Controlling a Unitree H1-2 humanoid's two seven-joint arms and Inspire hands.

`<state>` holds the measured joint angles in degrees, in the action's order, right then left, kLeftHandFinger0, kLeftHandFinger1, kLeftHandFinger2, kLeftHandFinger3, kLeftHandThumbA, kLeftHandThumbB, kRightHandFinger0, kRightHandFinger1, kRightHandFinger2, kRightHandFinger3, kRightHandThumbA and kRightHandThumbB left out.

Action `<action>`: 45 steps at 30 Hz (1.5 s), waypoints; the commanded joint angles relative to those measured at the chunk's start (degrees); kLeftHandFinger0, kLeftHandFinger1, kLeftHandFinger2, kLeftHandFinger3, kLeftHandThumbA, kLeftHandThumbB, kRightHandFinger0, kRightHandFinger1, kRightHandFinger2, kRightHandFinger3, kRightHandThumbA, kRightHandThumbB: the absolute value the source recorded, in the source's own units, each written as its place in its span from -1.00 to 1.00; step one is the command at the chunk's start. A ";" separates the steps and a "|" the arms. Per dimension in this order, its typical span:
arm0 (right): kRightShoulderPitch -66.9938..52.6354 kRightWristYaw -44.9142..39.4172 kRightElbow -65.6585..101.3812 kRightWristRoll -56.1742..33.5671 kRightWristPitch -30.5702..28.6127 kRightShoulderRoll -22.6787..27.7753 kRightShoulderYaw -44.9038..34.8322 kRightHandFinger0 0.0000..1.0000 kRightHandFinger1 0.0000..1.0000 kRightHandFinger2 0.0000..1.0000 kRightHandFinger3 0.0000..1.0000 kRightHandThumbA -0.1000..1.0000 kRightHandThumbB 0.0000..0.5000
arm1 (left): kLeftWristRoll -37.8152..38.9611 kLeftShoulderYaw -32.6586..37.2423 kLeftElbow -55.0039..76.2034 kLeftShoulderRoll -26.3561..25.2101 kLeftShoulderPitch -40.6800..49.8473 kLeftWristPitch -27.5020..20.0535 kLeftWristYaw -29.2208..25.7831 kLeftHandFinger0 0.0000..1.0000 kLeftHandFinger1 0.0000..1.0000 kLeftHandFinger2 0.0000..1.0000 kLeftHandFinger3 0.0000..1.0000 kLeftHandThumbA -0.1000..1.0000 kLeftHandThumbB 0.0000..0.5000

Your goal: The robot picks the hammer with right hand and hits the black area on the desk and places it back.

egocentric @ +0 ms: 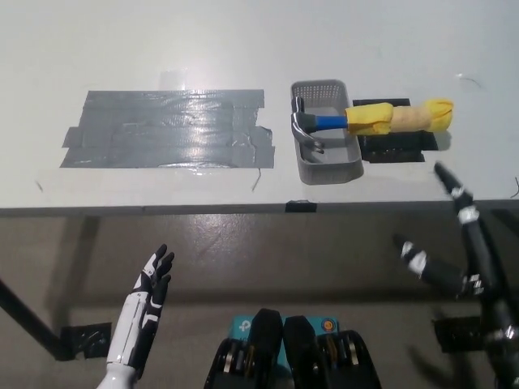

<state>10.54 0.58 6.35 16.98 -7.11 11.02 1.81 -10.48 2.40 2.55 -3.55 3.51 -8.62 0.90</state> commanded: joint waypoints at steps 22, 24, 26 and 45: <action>27.32 15.24 -23.99 34.87 7.41 6.55 12.73 1.00 1.00 1.00 1.00 0.50 0.59 | -1.10 0.36 1.83 -0.67 -0.63 -2.71 -0.49 1.00 1.00 1.00 1.00 1.00 -0.74; 28.32 15.06 -25.37 35.46 8.54 6.25 13.66 1.00 1.00 1.00 1.00 0.55 0.59 | -0.79 0.42 2.03 -0.75 -0.55 -2.47 -0.19 1.00 1.00 1.00 1.00 1.00 -0.75; 29.22 16.04 -26.79 35.78 8.90 5.96 14.30 1.00 1.00 1.00 1.00 0.55 0.60 | -0.49 0.52 1.83 -0.81 -0.60 -2.87 -0.04 1.00 1.00 1.00 1.00 1.00 -0.77; 34.96 17.96 -38.56 35.46 10.26 4.64 18.01 1.00 1.00 1.00 1.00 0.57 0.53 | -0.16 0.69 2.34 -1.18 -0.85 -2.50 0.19 1.00 1.00 1.00 1.00 1.00 -0.79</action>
<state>41.75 15.94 -31.65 52.24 2.94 15.70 19.75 -10.63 2.75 2.60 -4.41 3.45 -9.20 1.18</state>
